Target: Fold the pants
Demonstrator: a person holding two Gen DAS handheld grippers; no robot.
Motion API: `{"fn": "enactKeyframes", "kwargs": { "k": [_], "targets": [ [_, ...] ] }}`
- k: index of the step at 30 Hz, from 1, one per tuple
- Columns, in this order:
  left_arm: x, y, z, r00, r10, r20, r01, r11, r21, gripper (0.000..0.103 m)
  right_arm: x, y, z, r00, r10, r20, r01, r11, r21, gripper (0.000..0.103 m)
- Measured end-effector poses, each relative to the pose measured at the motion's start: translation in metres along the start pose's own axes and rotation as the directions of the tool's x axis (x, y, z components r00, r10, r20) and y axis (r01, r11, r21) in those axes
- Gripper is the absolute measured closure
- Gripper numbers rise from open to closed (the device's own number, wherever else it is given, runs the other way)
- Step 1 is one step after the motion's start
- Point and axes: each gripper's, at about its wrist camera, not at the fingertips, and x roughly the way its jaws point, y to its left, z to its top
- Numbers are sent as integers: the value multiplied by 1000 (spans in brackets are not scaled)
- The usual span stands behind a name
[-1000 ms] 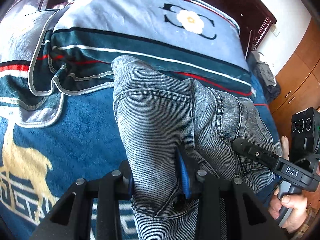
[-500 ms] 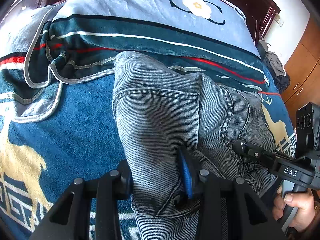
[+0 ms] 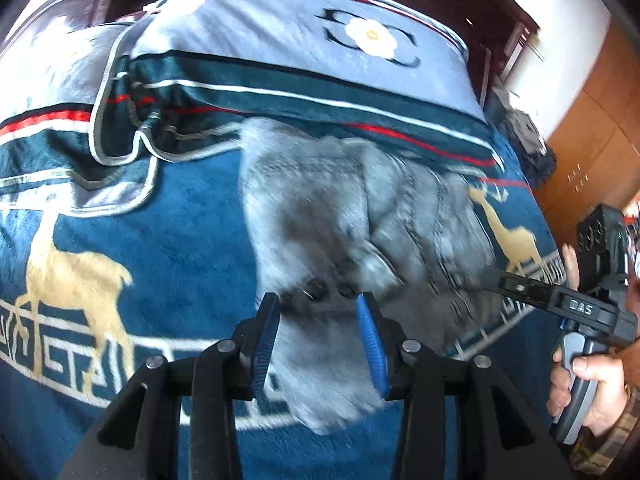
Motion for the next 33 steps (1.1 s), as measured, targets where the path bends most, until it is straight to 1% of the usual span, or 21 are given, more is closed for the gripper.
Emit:
{"fn": "enactKeyframes", "kwargs": {
  "k": [1,2,3,4,5,6,8,9,10,11,13,14,16,17,18,23,25,27,29,31,33],
  "targets": [
    [3,-7,-2,1000,15,-15,-14,1000,25,60,1,0,-5,1000,-10,-17,10,1000,-5,59],
    [7,-14,-6,999,40,-30,-38,998,56,60,3,2,-9,999,-43,-31,43,999,-28,73],
    [11,-19,-8,997,63,-41,-59,995,80,61,4,5,-11,997,-74,-38,72,996,-52,85],
    [15,-20,-11,996,79,-52,-74,993,95,61,3,7,-12,995,-89,-40,86,994,-68,85],
    [17,-18,-12,995,80,-61,-74,993,93,61,2,9,-13,994,-102,-39,99,992,-83,88],
    [19,-14,-13,995,72,-70,-67,995,78,61,2,12,-13,989,-140,-42,134,984,-115,88],
    [23,-11,-16,995,61,-73,-56,996,70,60,10,17,-14,975,-215,-54,203,964,-171,88],
    [24,-13,-18,995,67,-69,-61,994,86,59,18,19,-16,963,-262,-59,244,946,-214,88],
    [25,-15,-20,995,77,-64,-70,992,102,59,23,20,-17,956,-287,-56,267,934,-237,88],
    [25,-18,-21,994,86,-60,-79,991,110,59,28,19,-19,951,-304,-52,282,926,-251,87],
    [24,-18,-21,994,87,-60,-81,992,94,59,32,14,-18,950,-310,-51,291,930,-226,87],
    [24,-17,-20,995,83,-62,-78,994,81,59,31,12,-17,952,-302,-55,285,936,-205,86],
    [21,-16,-18,994,89,-60,-85,994,63,59,25,9,-16,957,-284,-59,270,947,-172,79],
    [19,-16,-17,994,96,-57,-93,994,56,60,22,10,-15,958,-282,-54,270,949,-162,73],
    [16,-16,-17,993,101,-52,-99,994,47,60,15,10,-15,960,-275,-45,265,952,-155,71],
    [0,-22,-20,995,96,-35,-96,995,8,61,-16,22,-25,971,-238,-9,233,957,-170,70],
    [-9,-27,-23,995,96,-24,-96,995,10,61,-27,29,-32,975,-223,0,219,959,-179,67],
    [-16,-34,-25,995,96,-16,-96,995,15,56,-37,36,-39,978,-207,12,205,962,-182,61],
    [-24,-39,-28,995,104,-4,-104,994,20,37,-45,44,-48,980,-200,22,201,963,-178,55],
    [-33,-45,-32,993,118,19,-118,993,29,27,-50,52,-55,980,-197,30,199,963,-184,51],
    [-41,-50,-34,992,121,42,-123,992,35,21,-57,60,-63,978,-204,48,210,957,-203,42]
  ]
}}
